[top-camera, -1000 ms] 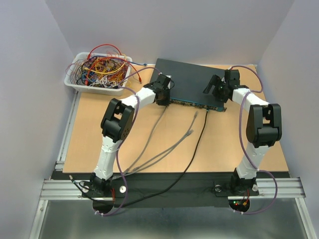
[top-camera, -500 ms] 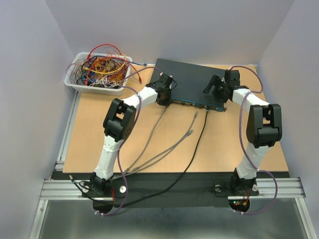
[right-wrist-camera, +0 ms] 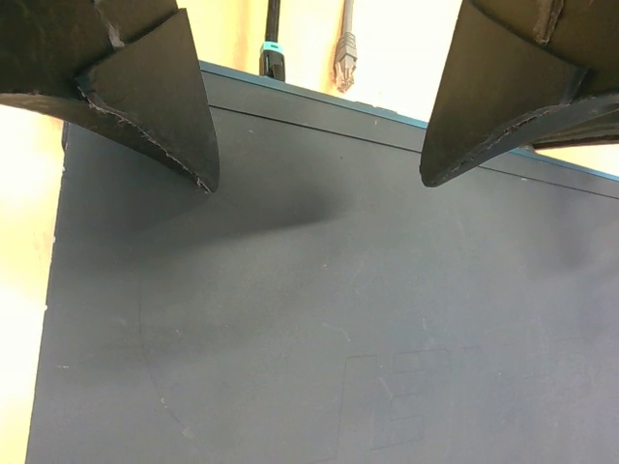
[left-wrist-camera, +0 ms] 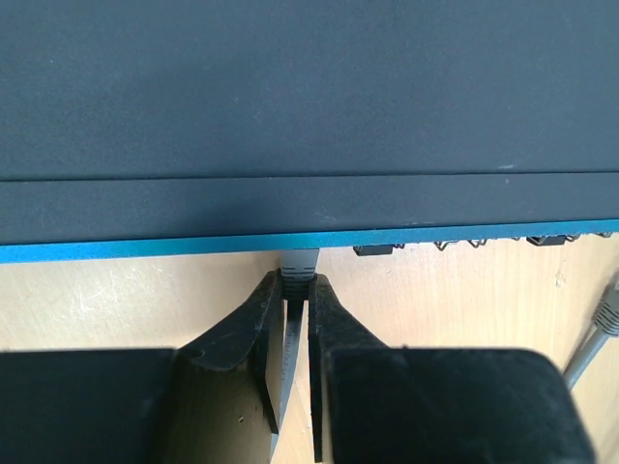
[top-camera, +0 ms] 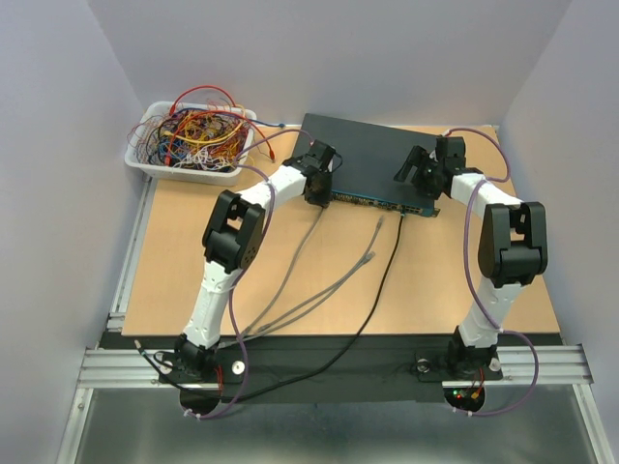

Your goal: Insert the plug into the switch port

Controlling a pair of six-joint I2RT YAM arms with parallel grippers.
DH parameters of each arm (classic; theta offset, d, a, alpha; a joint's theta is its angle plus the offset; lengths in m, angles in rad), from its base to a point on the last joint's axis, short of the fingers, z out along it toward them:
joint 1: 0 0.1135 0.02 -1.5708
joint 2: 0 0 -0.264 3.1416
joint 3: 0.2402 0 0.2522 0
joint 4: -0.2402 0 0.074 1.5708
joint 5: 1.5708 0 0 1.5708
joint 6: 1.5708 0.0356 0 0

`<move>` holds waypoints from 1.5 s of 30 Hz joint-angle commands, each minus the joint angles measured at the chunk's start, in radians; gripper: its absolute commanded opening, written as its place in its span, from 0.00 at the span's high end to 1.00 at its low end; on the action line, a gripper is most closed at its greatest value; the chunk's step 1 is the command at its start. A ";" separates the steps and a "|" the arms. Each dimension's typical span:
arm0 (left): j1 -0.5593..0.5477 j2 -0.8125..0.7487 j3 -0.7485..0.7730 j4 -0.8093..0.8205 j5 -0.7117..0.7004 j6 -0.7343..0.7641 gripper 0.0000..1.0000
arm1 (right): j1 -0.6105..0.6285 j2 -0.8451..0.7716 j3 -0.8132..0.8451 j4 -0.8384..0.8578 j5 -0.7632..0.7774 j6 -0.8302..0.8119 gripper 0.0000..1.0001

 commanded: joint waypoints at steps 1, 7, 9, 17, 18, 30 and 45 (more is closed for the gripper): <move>0.082 0.027 0.092 0.159 -0.082 0.034 1.00 | -0.005 0.029 -0.033 -0.029 0.006 -0.002 0.10; 0.096 0.107 0.264 0.134 -0.068 0.034 1.00 | -0.005 0.040 -0.030 -0.029 0.018 -0.007 0.10; 0.103 0.130 0.295 0.145 -0.066 0.027 1.00 | -0.005 0.040 -0.030 -0.030 0.020 -0.008 0.10; 0.120 0.109 0.290 0.228 -0.128 -0.008 1.00 | -0.003 0.035 -0.033 -0.029 0.024 -0.008 0.10; 0.122 0.095 0.270 0.270 -0.138 -0.011 1.00 | -0.005 0.035 -0.034 -0.029 0.024 -0.008 0.10; 0.116 0.024 0.249 0.375 -0.227 -0.002 1.00 | -0.005 0.014 -0.046 -0.026 0.023 -0.010 0.11; 0.088 -0.040 0.108 0.565 -0.290 0.001 1.00 | -0.005 0.011 -0.054 -0.018 0.012 -0.008 0.11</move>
